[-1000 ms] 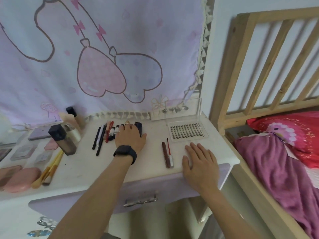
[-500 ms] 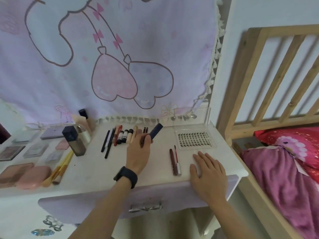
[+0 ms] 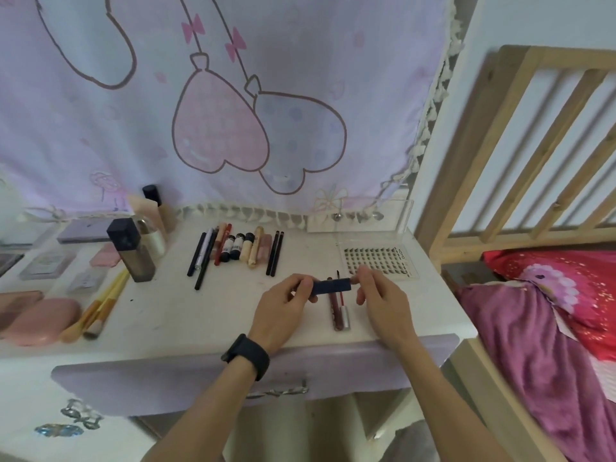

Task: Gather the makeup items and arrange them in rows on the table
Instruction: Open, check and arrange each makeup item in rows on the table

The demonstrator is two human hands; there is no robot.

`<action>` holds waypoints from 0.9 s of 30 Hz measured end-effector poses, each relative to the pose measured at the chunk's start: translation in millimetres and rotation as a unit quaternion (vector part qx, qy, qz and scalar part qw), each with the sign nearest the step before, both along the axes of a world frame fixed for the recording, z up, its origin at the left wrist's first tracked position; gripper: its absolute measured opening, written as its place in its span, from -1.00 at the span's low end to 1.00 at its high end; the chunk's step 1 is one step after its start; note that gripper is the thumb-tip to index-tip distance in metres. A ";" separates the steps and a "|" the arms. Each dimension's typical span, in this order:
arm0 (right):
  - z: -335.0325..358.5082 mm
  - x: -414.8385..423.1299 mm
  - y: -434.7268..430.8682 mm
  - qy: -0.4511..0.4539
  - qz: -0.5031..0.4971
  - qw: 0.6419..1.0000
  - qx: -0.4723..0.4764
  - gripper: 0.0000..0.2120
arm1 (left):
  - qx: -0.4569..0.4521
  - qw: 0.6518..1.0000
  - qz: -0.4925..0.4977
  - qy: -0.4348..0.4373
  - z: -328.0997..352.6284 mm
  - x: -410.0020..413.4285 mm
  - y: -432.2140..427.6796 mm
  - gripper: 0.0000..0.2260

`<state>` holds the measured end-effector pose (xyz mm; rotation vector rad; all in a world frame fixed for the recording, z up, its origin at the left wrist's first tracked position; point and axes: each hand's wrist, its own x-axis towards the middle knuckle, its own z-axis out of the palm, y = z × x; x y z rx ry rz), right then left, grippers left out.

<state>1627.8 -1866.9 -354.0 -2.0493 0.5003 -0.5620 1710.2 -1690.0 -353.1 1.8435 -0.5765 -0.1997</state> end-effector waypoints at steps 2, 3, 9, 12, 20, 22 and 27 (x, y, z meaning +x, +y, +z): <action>-5.7 -0.8 3.0 0.023 0.009 0.999 -0.049 -0.48 | 0.022 0.999 -0.015 -0.027 -0.6 -2.0 -2.4 -0.81; -7.5 -0.9 4.7 0.036 0.014 0.996 -0.074 -0.46 | 0.032 0.999 -0.019 -0.038 -1.1 -2.5 -3.2 -0.81; -8.7 -1.7 3.8 0.051 0.019 0.994 -0.096 -0.48 | 0.092 0.994 -0.009 -0.055 -4.6 -2.4 -6.2 -0.78; -10.1 -3.3 6.6 0.045 0.015 0.995 -0.093 -0.51 | 0.120 0.991 -0.003 -0.058 -4.5 -3.9 -9.8 -0.74; -8.5 -12.1 -9.3 -0.049 0.013 0.997 0.057 -0.67 | -0.042 0.997 0.007 0.057 -0.4 8.7 2.7 -0.64; -8.0 -12.2 -10.4 -0.058 0.040 0.994 0.086 -0.65 | -0.059 0.997 0.009 0.058 -1.4 9.8 2.9 -0.65; 1.9 -14.6 -10.9 -0.123 0.052 0.974 0.180 -0.71 | -0.132 0.986 0.050 0.089 -1.1 10.2 2.9 -0.71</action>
